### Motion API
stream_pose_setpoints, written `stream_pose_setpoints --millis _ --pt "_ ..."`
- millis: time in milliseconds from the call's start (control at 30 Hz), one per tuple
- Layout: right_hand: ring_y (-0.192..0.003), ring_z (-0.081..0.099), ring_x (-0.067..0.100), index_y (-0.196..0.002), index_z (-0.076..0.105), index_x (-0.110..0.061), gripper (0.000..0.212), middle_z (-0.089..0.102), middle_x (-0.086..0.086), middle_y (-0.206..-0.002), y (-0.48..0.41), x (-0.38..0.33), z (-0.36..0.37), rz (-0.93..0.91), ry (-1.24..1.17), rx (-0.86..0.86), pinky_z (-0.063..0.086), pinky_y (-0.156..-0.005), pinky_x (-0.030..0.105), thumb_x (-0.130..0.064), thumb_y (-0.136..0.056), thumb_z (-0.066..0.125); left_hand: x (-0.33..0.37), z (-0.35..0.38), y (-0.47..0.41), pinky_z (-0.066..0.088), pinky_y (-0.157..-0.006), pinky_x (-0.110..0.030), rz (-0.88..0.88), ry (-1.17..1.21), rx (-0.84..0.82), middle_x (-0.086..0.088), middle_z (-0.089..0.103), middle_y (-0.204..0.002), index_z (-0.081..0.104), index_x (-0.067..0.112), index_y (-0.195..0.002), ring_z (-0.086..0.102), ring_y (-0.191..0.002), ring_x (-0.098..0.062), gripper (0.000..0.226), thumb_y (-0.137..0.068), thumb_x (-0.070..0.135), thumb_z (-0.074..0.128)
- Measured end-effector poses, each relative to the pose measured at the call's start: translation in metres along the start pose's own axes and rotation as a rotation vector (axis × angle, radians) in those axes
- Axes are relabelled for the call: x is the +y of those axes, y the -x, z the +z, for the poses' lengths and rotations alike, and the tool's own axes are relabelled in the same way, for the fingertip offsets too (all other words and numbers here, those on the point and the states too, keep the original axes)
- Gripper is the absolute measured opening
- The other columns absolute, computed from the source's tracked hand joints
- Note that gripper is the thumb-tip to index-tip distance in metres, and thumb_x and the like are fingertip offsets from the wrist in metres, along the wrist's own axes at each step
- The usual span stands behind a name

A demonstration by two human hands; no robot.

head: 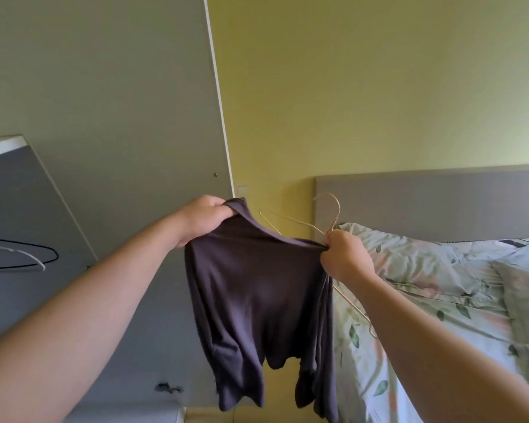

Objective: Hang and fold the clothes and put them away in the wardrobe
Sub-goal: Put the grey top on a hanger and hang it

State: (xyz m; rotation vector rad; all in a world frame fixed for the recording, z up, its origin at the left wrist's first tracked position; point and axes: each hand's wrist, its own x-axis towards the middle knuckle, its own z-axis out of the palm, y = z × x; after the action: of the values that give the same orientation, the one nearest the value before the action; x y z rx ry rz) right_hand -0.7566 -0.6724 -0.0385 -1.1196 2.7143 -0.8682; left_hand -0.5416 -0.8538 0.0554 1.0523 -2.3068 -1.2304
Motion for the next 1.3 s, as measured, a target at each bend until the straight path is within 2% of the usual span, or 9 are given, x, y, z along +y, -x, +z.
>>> stream_pose_setpoints --millis 100,300,433,533,600,700,833,1033,1300 --pt "-0.072 0.059 0.029 -0.078 0.054 -0.012 0.013 0.059 0.004 -0.08 0.002 0.0 0.008 0.019 -0.013 -0.018 0.05 -0.061 0.032 -0.004 -0.07 0.048 -0.004 -0.003 0.007 0.059 -0.078 -0.04 -0.169 -0.224 -0.173 -0.011 0.077 -0.092 0.072 0.006 -0.09 0.074 -0.084 -0.03 0.043 -0.097 0.042 0.049" --pt "-0.075 0.063 0.023 -0.092 0.062 -0.016 0.024 0.063 0.0 -0.084 0.011 -0.006 0.034 0.011 0.12 -0.248 0.047 -0.059 0.029 -0.035 -0.081 0.071 -0.042 -0.011 0.013 0.059 -0.079 -0.035 -0.476 0.343 -0.36 -0.017 0.075 -0.104 0.081 0.008 -0.088 0.072 -0.083 -0.029 0.041 -0.096 0.036 0.051" --pt "-0.074 0.062 0.019 -0.1 0.063 -0.015 0.028 0.062 -0.001 -0.084 0.012 -0.01 0.053 -0.007 0.171 -0.412 0.05 -0.06 0.03 -0.041 -0.095 0.054 -0.077 -0.022 0.025 0.057 -0.068 -0.03 -0.546 0.477 -0.249 -0.014 0.074 -0.083 0.076 0.007 -0.078 0.071 -0.068 -0.028 0.021 -0.073 0.026 0.067" --pt "-0.109 0.061 0.035 -0.149 0.039 -0.014 0.044 0.058 0.017 -0.129 0.011 -0.018 0.069 0.011 0.078 -0.516 0.054 -0.087 0.042 -0.027 -0.108 0.033 -0.1 -0.028 0.038 0.056 -0.069 -0.031 -0.61 0.409 -0.165 -0.018 0.073 -0.083 0.073 0.002 -0.079 0.07 -0.068 -0.031 0.016 -0.07 0.013 0.065" --pt "-0.13 0.053 0.037 -0.157 0.028 -0.014 0.05 0.047 0.02 -0.15 0.016 -0.028 0.076 -0.01 0.152 -0.627 0.048 -0.102 0.045 -0.029 -0.109 0.029 -0.111 -0.031 0.045 0.054 -0.076 -0.035 -0.604 0.313 -0.075 -0.021 0.068 -0.088 0.066 -0.002 -0.084 0.068 -0.076 -0.035 0.018 -0.067 -0.002 0.06" --pt "-0.118 0.06 0.03 -0.12 0.063 -0.014 0.043 0.065 0.011 -0.124 0.023 -0.04 0.086 -0.078 0.197 -0.672 0.047 -0.088 0.035 -0.046 -0.102 0.041 -0.127 -0.035 0.052 0.049 -0.088 -0.042 -0.523 0.074 0.092 -0.019 0.065 -0.103 0.063 0.0 -0.094 0.062 -0.096 -0.037 0.027 -0.071 -0.013 0.055" --pt "-0.106 0.063 0.028 -0.085 0.056 -0.02 0.021 0.056 -0.001 -0.084 0.031 -0.065 0.094 -0.107 0.104 -0.732 0.044 -0.077 0.031 -0.038 -0.094 0.052 -0.145 -0.045 0.057 0.051 -0.087 -0.026 -0.352 -0.211 0.237 -0.006 0.076 -0.107 0.08 0.019 -0.098 0.068 -0.102 -0.024 0.053 -0.087 -0.013 0.04" --pt "-0.049 0.047 0.011 -0.085 0.063 -0.021 0.023 0.053 -0.003 -0.064 0.036 -0.1 0.092 -0.107 -0.14 -0.738 0.037 -0.041 0.02 -0.042 -0.089 0.056 -0.158 -0.057 0.072 0.053 -0.08 -0.038 -0.339 -0.698 0.589 -0.019 0.07 -0.11 0.07 0.021 -0.109 0.067 -0.101 -0.04 0.037 -0.09 0.0 0.046" --pt "-0.06 0.052 0.019 -0.068 0.059 -0.016 0.037 0.057 0.001 -0.066 0.045 -0.139 0.1 -0.265 -0.255 -0.616 0.037 -0.054 0.029 -0.041 -0.095 0.054 -0.148 -0.075 0.088 0.044 -0.066 -0.035 -0.392 -0.778 0.699 -0.019 0.067 -0.092 0.054 0.013 -0.072 0.063 -0.087 -0.043 0.016 -0.087 0.016 0.051"
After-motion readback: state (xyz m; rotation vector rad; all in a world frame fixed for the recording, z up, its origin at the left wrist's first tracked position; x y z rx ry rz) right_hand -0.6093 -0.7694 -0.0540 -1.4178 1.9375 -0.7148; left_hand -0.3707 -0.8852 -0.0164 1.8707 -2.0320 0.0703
